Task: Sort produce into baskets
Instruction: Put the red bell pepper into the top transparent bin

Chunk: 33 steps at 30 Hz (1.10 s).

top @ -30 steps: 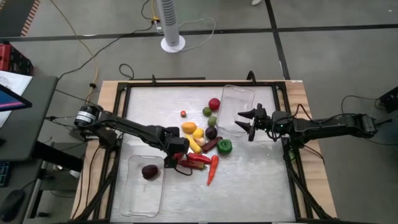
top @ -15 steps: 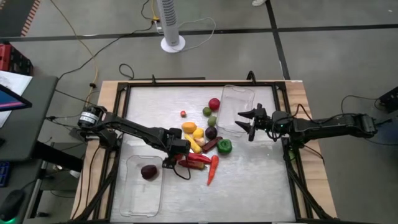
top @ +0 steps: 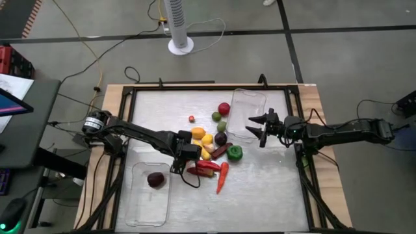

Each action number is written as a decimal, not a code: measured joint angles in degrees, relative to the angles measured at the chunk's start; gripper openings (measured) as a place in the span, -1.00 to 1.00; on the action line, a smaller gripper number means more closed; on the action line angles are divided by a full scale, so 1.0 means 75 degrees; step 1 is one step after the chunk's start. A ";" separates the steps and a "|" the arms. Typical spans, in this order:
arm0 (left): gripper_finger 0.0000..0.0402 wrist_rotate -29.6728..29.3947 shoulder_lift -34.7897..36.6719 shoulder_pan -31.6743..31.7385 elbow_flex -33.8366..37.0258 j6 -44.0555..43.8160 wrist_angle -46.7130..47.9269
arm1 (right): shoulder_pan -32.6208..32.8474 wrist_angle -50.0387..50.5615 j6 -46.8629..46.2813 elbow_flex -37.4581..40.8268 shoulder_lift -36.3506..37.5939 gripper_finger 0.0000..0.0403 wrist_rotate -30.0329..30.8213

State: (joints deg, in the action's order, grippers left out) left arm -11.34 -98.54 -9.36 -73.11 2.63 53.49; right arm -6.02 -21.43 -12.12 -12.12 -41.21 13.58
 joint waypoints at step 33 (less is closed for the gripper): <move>0.81 0.1353 -0.1580 0.2558 -0.1579 0.0940 -0.6495 | 0.0191 0.1204 -0.0184 0.0003 0.1950 0.27 0.0010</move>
State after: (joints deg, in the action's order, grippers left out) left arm -1.20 -110.39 9.82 -84.95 9.68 4.78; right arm -4.59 -12.40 -13.50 -12.10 -26.59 13.66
